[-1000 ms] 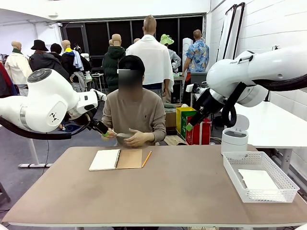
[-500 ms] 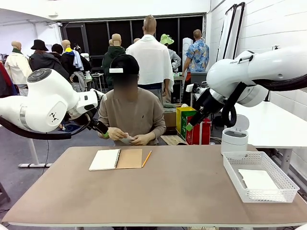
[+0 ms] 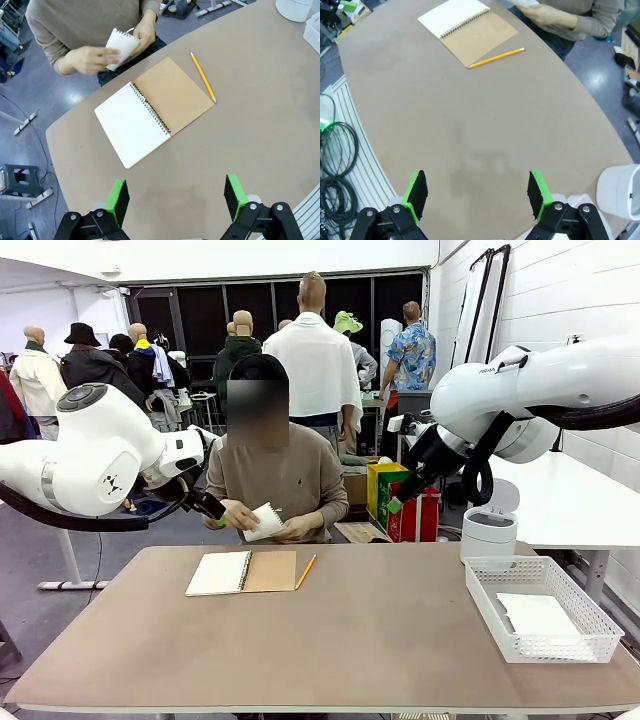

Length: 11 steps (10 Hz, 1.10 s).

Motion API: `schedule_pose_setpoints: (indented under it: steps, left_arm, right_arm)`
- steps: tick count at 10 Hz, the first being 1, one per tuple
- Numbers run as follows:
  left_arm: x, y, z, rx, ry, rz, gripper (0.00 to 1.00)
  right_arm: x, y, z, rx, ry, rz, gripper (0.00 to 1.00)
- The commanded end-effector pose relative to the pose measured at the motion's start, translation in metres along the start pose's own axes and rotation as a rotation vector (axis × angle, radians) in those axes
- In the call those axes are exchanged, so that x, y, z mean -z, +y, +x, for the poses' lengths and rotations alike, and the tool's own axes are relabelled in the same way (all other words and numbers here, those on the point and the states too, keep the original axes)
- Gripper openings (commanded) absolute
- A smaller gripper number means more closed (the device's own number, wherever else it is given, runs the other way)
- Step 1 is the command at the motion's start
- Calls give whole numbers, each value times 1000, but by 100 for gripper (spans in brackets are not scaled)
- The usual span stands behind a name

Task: Sort the paper based on its condition.
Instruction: If a person hands you a paper, place it in the Organizing basket , and if it's crumpled, put it in the Trash can.

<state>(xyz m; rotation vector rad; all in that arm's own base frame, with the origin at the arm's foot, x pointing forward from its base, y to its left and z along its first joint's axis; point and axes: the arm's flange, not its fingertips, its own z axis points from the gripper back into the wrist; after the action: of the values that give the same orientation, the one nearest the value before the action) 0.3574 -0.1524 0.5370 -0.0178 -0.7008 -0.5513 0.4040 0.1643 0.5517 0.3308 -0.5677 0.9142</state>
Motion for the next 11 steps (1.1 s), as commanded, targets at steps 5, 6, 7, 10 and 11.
schedule_pose_setpoints:
  steps: [5,6,7,10,11]
  left_arm:
    - [0,1,0,3,0,0,100]
    - [0,1,0,3,0,0,100]
    - [0,1,0,3,0,0,100]
    - [0,1,0,3,0,0,100]
    - [0,1,0,3,0,0,100]
  right_arm:
    - [1,1,0,0,3,6,100]
    - [1,1,0,0,3,6,100]
    - [1,1,0,0,3,6,100]
    - [1,1,0,0,3,6,100]
    - [1,1,0,0,3,6,100]
